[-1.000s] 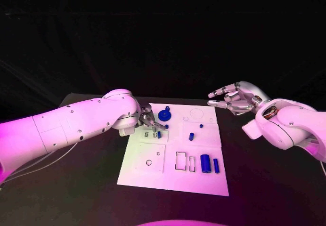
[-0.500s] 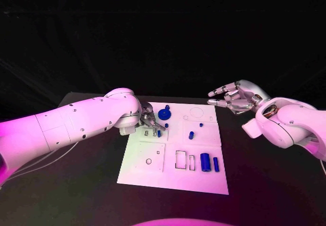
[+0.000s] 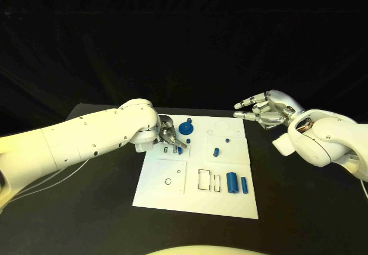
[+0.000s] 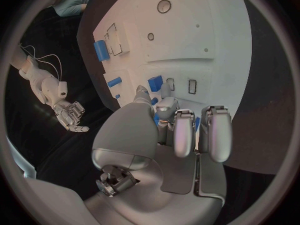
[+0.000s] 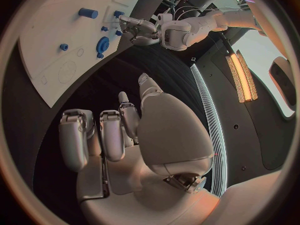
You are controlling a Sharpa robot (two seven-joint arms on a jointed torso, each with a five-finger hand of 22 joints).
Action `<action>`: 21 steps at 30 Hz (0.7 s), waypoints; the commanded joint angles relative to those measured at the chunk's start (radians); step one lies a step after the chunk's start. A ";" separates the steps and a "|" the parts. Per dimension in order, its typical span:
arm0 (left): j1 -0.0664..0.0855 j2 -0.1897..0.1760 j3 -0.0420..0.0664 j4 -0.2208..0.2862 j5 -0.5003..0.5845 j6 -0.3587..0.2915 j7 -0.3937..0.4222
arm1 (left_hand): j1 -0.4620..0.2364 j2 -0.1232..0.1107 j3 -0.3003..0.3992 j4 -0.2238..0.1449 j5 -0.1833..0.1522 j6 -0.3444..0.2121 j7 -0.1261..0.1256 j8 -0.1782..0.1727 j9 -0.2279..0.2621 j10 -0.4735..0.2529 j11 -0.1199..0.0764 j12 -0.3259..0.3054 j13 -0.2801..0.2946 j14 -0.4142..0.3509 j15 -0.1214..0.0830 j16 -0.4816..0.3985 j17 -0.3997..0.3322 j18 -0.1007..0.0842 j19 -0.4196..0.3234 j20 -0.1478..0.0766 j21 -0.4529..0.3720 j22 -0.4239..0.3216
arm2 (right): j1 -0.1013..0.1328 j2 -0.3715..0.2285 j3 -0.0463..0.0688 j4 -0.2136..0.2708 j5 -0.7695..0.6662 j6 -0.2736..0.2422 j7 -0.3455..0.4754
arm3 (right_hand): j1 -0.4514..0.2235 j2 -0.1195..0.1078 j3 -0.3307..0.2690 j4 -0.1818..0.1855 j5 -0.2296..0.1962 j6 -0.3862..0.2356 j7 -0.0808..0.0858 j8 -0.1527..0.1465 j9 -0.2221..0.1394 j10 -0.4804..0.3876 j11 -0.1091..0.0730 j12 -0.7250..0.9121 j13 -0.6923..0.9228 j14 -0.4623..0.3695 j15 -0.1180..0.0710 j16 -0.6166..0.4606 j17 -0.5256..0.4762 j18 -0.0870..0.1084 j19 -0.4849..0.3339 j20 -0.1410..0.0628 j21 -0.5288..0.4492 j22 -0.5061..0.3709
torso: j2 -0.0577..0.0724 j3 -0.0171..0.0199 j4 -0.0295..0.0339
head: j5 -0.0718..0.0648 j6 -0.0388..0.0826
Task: Assemble the parts on the task board
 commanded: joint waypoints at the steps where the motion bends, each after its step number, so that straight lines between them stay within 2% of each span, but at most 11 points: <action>1: 0.001 0.004 0.000 0.001 0.012 0.026 0.000 | 0.014 0.003 0.009 0.001 -0.002 -0.006 -0.001 0.005 0.002 -0.006 0.001 -0.007 -0.002 0.063 -0.003 -0.005 0.116 -0.009 0.052 0.000 0.005 0.111 | -0.001 0.002 0.000 -0.001 -0.004 0.015 -0.002 | -0.003 0.005 -0.001 -0.004 0.007 0.000 0.001 -0.006 -0.001 -0.007 -0.003 -0.003 0.026 0.058 -0.007 -0.007 0.100 0.014 0.043 -0.007 -0.006 0.185 | 0.001 -0.0001 -0.0002 | 0.001 -0.001; 10: 0.001 0.011 0.000 -0.009 0.024 0.024 0.001 | 0.063 0.020 0.055 -0.008 -0.002 -0.016 -0.001 0.014 0.010 -0.007 0.001 -0.014 -0.004 0.063 -0.004 -0.006 0.117 -0.009 0.050 0.001 0.007 0.114 | -0.001 0.002 0.000 -0.001 -0.004 0.017 -0.002 | -0.002 0.007 -0.001 -0.005 0.009 0.000 0.001 -0.006 -0.001 -0.008 -0.003 -0.003 0.026 0.057 -0.007 -0.009 0.097 0.015 0.041 -0.007 -0.009 0.183 | 0.001 0.0003 -0.0005 | 0.001 -0.004; 21: 0.001 0.018 -0.002 -0.019 0.029 0.033 0.001 | 0.081 0.023 0.076 -0.011 -0.002 -0.019 -0.002 0.017 0.013 -0.006 0.000 -0.015 -0.003 0.063 -0.004 -0.006 0.118 -0.010 0.050 0.001 0.008 0.116 | -0.001 0.002 -0.001 -0.002 -0.003 0.020 -0.003 | -0.002 0.007 -0.001 -0.005 0.009 0.000 0.001 -0.006 -0.001 -0.008 -0.003 -0.003 0.026 0.057 -0.007 -0.009 0.097 0.015 0.041 -0.007 -0.009 0.183 | 0.001 0.0008 -0.0001 | 0.000 -0.007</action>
